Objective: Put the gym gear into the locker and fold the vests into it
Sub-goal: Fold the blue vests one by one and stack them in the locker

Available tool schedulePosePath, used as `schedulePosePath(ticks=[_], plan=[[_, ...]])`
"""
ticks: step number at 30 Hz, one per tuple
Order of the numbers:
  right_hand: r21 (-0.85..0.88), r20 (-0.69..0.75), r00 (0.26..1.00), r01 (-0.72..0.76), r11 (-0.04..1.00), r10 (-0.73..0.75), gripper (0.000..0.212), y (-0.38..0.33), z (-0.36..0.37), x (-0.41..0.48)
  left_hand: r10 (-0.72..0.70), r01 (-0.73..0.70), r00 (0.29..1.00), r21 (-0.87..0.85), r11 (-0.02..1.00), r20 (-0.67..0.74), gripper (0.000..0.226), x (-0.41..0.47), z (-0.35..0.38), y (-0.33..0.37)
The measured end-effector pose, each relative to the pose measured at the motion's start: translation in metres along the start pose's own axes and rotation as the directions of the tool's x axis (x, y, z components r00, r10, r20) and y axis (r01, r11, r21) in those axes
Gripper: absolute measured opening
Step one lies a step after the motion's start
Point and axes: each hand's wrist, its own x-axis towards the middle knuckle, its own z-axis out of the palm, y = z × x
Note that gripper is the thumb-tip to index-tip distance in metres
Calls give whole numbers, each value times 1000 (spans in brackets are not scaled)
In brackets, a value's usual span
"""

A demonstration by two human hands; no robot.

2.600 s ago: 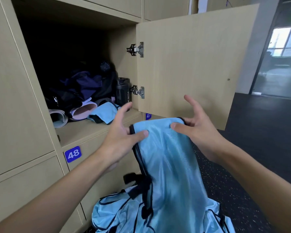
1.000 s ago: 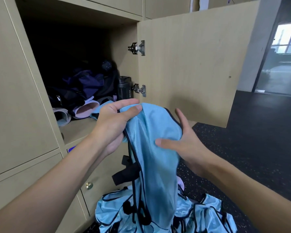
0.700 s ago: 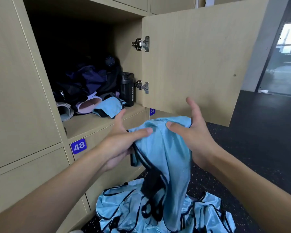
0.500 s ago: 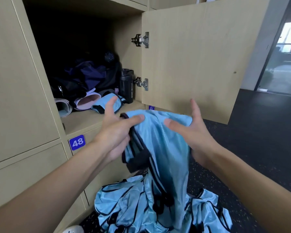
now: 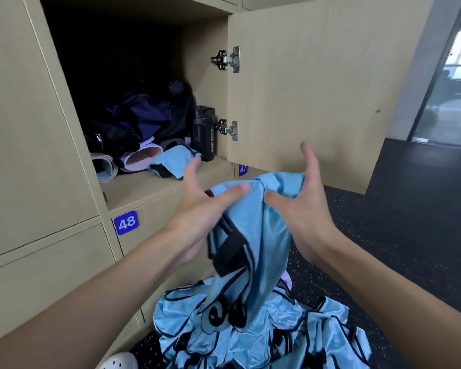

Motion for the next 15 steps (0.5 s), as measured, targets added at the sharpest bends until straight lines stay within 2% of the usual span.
schedulePosePath(ticks=[2, 5, 9, 10, 13, 15], plan=[[17, -17, 1000, 6, 1000, -6, 95, -1, -2, 2, -9, 4, 998, 81, 997, 69, 110, -5, 3, -11], [24, -12, 1000, -4, 1000, 4, 94, -1, -8, 3, 59, -61, 997, 56, 997, 43, 98, -3, 6, -15], [-77, 194, 978, -56, 995, 70, 109, 3, -8, -5, 117, -118, 991, -14, 993, -57, 80, 5, 4, -4], [-81, 198, 978, -54, 995, 70, 108, 3, -6, -6, 116, -119, 990, -23, 993, -79, 77, 6, 3, -3], [2, 60, 998, -33, 999, 33, 95, -1, -4, -3, 84, -85, 989, -6, 996, -118, 73, 5, 3, -1], [38, -1, 1000, -12, 999, 12, 89, -4, -7, 0, 23, -22, 999, 41, 999, -30, 89, -1, 6, -2]])
